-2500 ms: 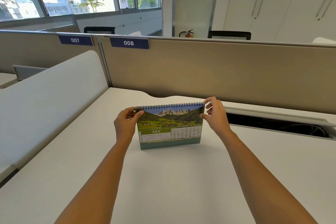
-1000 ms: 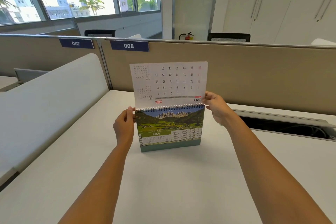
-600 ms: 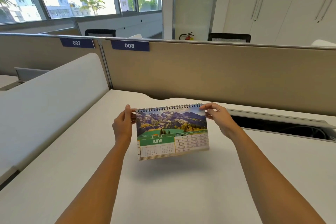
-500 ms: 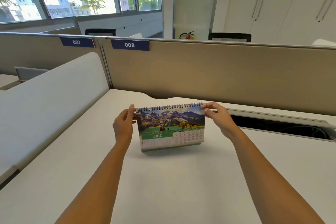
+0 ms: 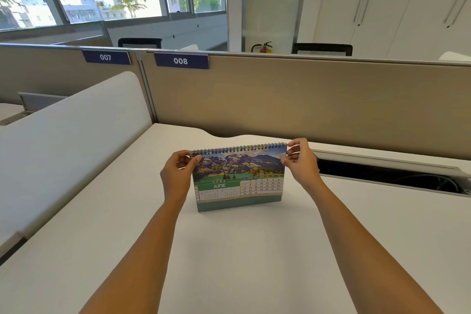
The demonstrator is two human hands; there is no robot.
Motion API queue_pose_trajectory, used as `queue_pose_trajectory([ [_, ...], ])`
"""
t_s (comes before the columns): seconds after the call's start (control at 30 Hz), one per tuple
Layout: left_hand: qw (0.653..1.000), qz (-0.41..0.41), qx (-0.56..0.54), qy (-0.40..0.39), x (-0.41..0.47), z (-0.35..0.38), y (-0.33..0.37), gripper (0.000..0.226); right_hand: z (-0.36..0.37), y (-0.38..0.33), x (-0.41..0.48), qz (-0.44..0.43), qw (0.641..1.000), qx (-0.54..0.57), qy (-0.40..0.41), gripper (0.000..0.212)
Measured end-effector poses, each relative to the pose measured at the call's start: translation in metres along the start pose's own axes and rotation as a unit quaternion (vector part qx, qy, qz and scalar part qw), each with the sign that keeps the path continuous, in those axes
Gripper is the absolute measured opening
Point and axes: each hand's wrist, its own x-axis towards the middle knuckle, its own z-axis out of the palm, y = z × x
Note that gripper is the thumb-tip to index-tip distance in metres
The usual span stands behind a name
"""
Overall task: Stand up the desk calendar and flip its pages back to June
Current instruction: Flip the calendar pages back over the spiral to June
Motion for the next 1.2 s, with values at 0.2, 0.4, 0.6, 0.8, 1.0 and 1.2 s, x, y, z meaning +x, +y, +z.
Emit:
queue_pose_trajectory([
  [0.2,1.0,-0.001,-0.002,-0.002,-0.001,0.0,-0.002,0.031,0.003,0.011,0.001,0.006,0.999,-0.048,0.003,0.027],
  [0.4,0.999,-0.026,-0.009,-0.022,-0.005,0.0,-0.01,0.033,0.004,0.014,-0.001,0.025,0.998,-0.031,-0.039,0.027],
  [0.6,0.997,-0.06,-0.019,-0.047,-0.01,0.002,-0.019,0.035,0.006,0.016,-0.007,0.035,0.997,-0.016,-0.069,0.036],
  [0.8,0.996,-0.062,-0.015,-0.057,-0.008,0.003,-0.018,0.036,0.007,0.011,-0.009,0.035,0.995,0.003,-0.095,0.042],
  [1.0,0.997,-0.054,0.002,-0.053,-0.008,0.006,-0.018,0.036,0.008,0.01,-0.009,0.035,0.996,-0.013,-0.082,0.044],
  [1.2,0.997,-0.054,0.005,-0.055,-0.006,0.007,-0.018,0.034,0.011,0.011,-0.008,0.032,0.997,0.001,-0.072,0.041],
])
